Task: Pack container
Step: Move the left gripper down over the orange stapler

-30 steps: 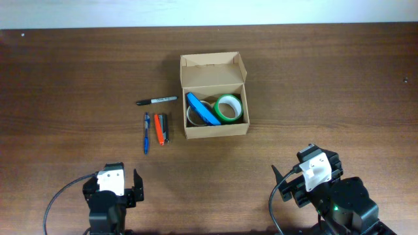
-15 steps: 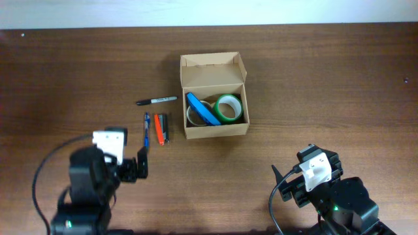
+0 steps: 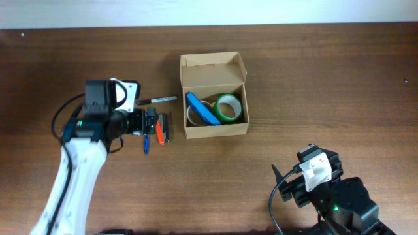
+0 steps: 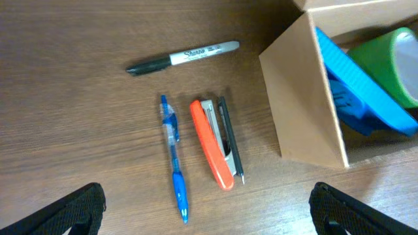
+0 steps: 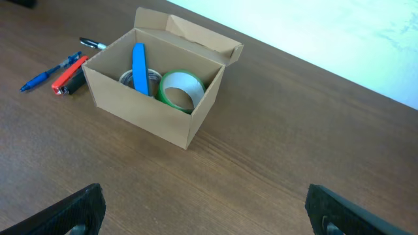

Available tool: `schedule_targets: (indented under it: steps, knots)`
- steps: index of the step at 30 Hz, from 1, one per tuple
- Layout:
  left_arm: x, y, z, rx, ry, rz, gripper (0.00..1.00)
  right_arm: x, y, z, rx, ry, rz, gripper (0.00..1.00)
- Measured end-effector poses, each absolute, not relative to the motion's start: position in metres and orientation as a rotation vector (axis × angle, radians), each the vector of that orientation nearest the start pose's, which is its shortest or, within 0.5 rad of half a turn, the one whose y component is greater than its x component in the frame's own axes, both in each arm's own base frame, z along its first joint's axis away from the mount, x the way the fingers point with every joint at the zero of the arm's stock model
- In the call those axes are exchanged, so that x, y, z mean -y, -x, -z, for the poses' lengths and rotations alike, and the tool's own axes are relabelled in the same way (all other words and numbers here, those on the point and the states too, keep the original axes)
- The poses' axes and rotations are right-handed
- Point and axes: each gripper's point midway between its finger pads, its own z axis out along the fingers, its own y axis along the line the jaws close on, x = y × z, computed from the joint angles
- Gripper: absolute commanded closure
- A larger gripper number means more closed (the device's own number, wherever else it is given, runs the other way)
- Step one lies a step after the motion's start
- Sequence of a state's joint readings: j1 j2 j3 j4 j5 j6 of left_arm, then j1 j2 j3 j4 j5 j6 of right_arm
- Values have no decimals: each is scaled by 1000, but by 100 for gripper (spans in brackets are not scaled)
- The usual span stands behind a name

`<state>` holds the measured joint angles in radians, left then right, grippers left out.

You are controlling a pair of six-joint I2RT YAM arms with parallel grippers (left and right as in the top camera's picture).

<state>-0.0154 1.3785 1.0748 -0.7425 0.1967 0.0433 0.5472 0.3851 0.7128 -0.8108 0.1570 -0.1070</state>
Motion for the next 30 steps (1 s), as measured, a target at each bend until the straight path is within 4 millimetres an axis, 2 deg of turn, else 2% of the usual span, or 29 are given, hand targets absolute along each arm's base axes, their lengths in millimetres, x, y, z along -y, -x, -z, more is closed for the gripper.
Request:
schedule_targets:
  steps: [4, 7, 16, 22, 30]
  knots:
    - [47, -359, -128, -2660, -152, 301, 0, -83, -188, -235, -1969, 566, -113, 1]
    - [55, -364, -114, -2705, -146, 333, 0, -83, -188, -235, -1969, 566, -113, 1]
    - [79, -359, -74, -2841, -62, 391, 0, -83, -188, -235, -1969, 566, -113, 1]
    - [76, -357, -57, -2902, 134, 363, 0, -83, -188, -235, -1969, 565, -113, 1]
    - [73, -354, -43, -2988, 247, 336, 0, -83, -188, -235, -1969, 566, -114, 1]
